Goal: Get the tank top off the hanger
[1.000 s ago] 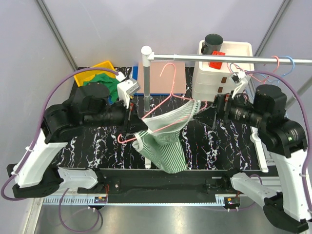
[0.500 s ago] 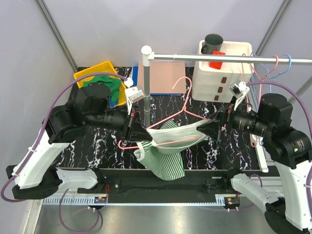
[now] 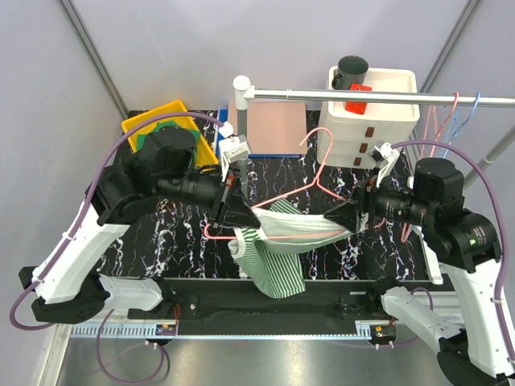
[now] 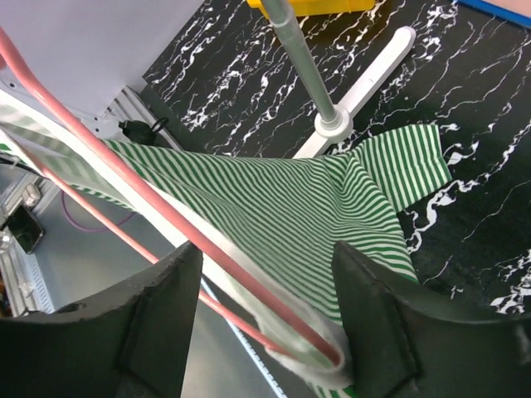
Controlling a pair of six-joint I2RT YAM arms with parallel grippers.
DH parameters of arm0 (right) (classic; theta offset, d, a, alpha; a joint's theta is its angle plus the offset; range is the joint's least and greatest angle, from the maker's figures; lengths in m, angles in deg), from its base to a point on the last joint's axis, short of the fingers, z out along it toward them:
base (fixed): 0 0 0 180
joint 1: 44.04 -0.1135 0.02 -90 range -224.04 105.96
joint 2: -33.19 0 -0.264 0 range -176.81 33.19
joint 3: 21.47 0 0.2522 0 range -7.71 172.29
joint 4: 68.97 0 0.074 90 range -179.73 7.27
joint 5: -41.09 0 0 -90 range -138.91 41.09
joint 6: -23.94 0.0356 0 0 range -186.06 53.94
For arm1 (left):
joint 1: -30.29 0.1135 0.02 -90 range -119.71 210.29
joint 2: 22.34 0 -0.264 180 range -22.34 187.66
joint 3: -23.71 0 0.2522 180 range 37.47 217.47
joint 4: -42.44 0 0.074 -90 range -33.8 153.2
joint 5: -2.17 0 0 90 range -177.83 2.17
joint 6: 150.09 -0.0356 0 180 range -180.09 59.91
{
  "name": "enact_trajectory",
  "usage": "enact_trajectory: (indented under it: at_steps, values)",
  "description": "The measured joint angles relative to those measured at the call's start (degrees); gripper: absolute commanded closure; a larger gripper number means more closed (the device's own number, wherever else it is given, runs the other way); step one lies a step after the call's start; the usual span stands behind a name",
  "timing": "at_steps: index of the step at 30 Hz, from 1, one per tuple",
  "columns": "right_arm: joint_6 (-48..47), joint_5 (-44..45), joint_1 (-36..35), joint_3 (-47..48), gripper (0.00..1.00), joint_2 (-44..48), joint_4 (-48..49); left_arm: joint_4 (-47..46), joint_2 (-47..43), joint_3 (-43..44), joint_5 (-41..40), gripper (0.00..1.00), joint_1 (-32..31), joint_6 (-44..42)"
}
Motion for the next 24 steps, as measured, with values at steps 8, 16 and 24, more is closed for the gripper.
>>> enact_trajectory:
  at_steps: [8,16,24]
  values:
    - [-2.89,-0.61,-0.04,-0.81,1.0,2.14,2.56,3.43,2.34,6.21,-1.97,0.99,1.88,0.5]
    - [-2.05,-1.44,-0.5,-0.72,1.0,4.5,3.58,-0.85,2.75,7.96,-10.54,0.4,2.67,0.39]
    - [0.26,1.4,-0.44,1.66,1.0,5.29,5.88,-6.78,1.14,9.4,-20.09,0.19,2.69,2.69]
